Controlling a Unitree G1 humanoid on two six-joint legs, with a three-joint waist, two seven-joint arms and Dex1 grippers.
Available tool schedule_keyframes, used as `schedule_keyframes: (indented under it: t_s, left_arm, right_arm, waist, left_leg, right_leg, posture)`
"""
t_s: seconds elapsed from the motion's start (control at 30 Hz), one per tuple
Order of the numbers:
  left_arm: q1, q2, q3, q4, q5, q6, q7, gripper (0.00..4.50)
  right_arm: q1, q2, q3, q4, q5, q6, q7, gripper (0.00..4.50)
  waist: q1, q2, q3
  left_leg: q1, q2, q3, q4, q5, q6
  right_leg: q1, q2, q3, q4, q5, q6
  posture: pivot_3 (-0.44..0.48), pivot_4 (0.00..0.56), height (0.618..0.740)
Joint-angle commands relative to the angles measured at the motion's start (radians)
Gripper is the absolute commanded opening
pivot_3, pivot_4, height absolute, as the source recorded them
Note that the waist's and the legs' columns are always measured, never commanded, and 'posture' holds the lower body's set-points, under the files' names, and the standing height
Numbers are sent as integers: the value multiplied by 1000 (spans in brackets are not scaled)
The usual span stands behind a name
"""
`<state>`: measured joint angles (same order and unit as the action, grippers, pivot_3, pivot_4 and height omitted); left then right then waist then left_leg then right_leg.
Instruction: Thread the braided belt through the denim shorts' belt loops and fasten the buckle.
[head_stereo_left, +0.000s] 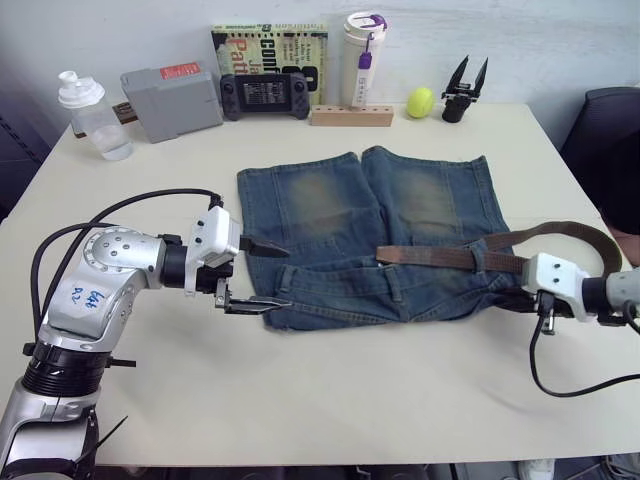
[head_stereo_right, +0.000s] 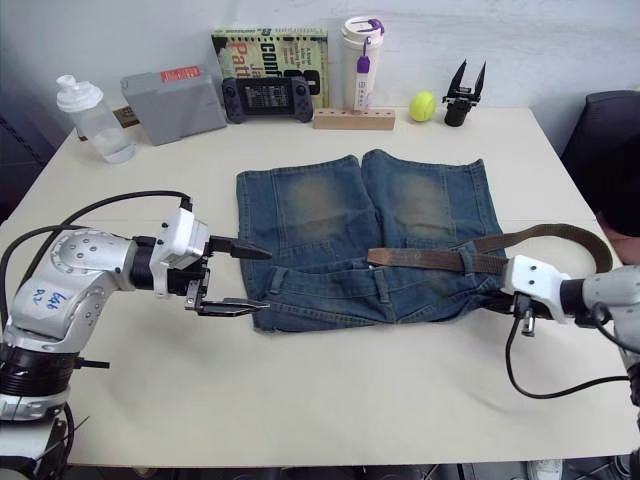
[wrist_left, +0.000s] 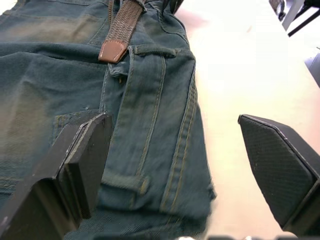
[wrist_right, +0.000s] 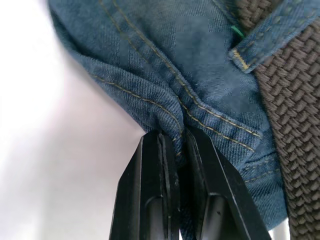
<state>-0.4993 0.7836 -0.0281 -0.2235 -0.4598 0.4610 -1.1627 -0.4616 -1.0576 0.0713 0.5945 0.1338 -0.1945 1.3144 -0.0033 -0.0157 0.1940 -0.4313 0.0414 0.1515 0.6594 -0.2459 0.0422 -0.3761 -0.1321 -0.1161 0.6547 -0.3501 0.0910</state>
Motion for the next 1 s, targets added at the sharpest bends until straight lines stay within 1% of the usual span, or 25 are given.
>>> schedule_keyframes:
  t_s: [0.03, 0.13, 0.17, 0.2, 0.23, 0.27, 0.33, 0.43, 0.47, 0.5, 0.53, 0.57, 0.63, 0.67, 0.77, 0.87, 0.93, 1.0]
  left_arm:
    - [6, -6, 3, -45, -15, 13, 15, 4500]
    - [16, 4, 1, -54, -15, 18, 12, 4500]
    - [17, 4, 4, -54, -16, 19, 13, 4500]
    - [16, 4, 6, -53, -16, 20, 14, 4500]
    - [15, 4, 7, -52, -16, 20, 15, 4500]
    - [13, 0, 12, -48, -19, 24, 21, 4500]
    - [7, -7, 13, -44, -21, 28, 29, 4500]
    - [-2, -22, 5, -43, -18, 33, 47, 4500]
    - [-3, -29, 5, -47, -20, 36, 54, 4500]
    - [-7, -43, 8, -50, -23, 35, 66, 4500]
    - [-11, -54, 11, -51, -24, 31, 76, 4500]
    - [-16, -65, 13, -52, -22, 30, 88, 4500]
    - [-25, -79, 16, -54, -21, 31, 101, 4500]
    - [-27, -82, 18, -54, -21, 31, 105, 4500]
    - [-26, -78, 7, -57, -6, 25, 109, 4500]
    - [-14, -60, -5, -71, 4, 28, 101, 4500]
    - [-7, -52, -6, -76, 10, 33, 105, 4500]
    - [-2, -52, -3, -78, 9, 38, 114, 4500]
  right_arm:
    - [-4, -29, -43, -52, 47, 61, 74, 2222]
    - [8, -57, -96, -143, 117, 211, 98, 3721]
    - [23, -81, -127, -176, 156, 296, 112, 4158]
    - [32, -98, -165, -206, 202, 391, 118, 4476]
    - [41, -110, -193, -230, 235, 461, 118, 4476]
    - [62, -113, -250, -277, 304, 564, 106, 4476]
    - [106, -70, -364, -396, 433, 744, 19, 4476]
    - [186, 50, -465, -615, 578, 937, -162, 4476]
    - [204, 99, -487, -676, 616, 996, -241, 4476]
    - [208, 172, -496, -709, 593, 1012, -367, 4476]
    - [203, 236, -511, -722, 593, 1038, -469, 4476]
    - [184, 304, -546, -711, 646, 1108, -560, 4476]
    - [172, 408, -604, -720, 777, 1235, -670, 4476]
    - [171, 441, -624, -734, 823, 1277, -708, 4476]
    - [139, 620, -717, -719, 1117, 1357, -995, 4476]
    - [145, 694, -741, -689, 1373, 1361, -1208, 4476]
    - [163, 699, -724, -684, 1485, 1346, -1301, 4476]
    - [183, 694, -695, -680, 1559, 1334, -1366, 4476]
  waist:
    - [-1, 1, 0]
    - [-1, 4, 3]
    - [0, 5, 3]
    - [0, 7, 4]
    - [1, 9, 5]
    - [1, 9, 5]
    - [2, 9, 5]
    - [2, 8, 5]
    - [1, 8, 5]
    - [0, 8, 5]
    - [-1, 8, 5]
    - [0, 8, 5]
    - [1, 9, 6]
    - [1, 9, 6]
    - [1, 9, 6]
    - [-1, 9, 6]
    - [0, 9, 6]
    - [1, 9, 6]
  left_leg:
    - [0, 0, 0, 0, 0, 0]
    - [0, 1, 0, 0, 0, 0]
    - [0, 1, 0, 1, 0, 0]
    - [0, 1, 0, 1, 0, 0]
    - [0, 1, 0, 1, 0, 0]
    - [0, 1, 0, 1, 0, 0]
    - [0, 1, -1, 1, 0, 0]
    - [0, 2, -3, 1, 0, -1]
    - [0, 2, -3, 1, 0, -1]
    - [0, 3, -3, 0, 0, -1]
    - [0, 3, -3, 0, 0, -1]
    - [0, 3, -3, 0, 0, -2]
    - [-1, 2, -3, -1, 0, -2]
    - [-2, 2, -2, -1, 0, -2]
    - [-2, 2, -3, -1, 0, -2]
    - [-2, 2, -3, -1, 1, -2]
    - [-3, 1, -3, -2, 1, -2]
    - [-3, 1, -3, -2, 1, -2]
  right_leg:
    - [0, 0, 0, 0, 0, 0]
    - [0, 0, 0, 0, 0, 0]
    - [0, 0, 0, 1, 0, 0]
    - [0, 0, 0, 1, 0, 0]
    - [0, 0, 0, 1, 0, -1]
    - [0, 0, 0, 1, 0, -1]
    - [0, -1, -1, 1, -1, -1]
    - [1, 0, -2, 1, -1, -2]
    - [1, 0, -2, 0, -1, -2]
    - [1, 1, -2, 0, -1, -2]
    - [1, 1, -1, 0, -1, -2]
    - [0, 1, -1, 1, -1, -2]
    - [-1, 0, -1, 1, -1, -2]
    - [-2, 0, -1, 2, -1, -2]
    - [-2, 1, -1, 1, -1, -2]
    - [-2, 1, -1, 2, -1, -2]
    - [-3, 1, -1, 2, -1, -2]
    - [-3, 1, -1, 2, -1, -2]
  posture:
    - [0, 150, 709]
    - [0, 150, 709]
    - [0, 150, 709]
    - [0, 150, 709]
    - [0, 150, 709]
    - [0, 150, 709]
    - [0, 150, 709]
    - [0, 150, 709]
    - [0, 150, 709]
    - [0, 150, 709]
    - [0, 150, 709]
    - [0, 150, 709]
    - [0, 150, 709]
    - [0, 150, 709]
    - [0, 150, 709]
    - [0, 150, 709]
    - [0, 150, 709]
    - [0, 150, 709]
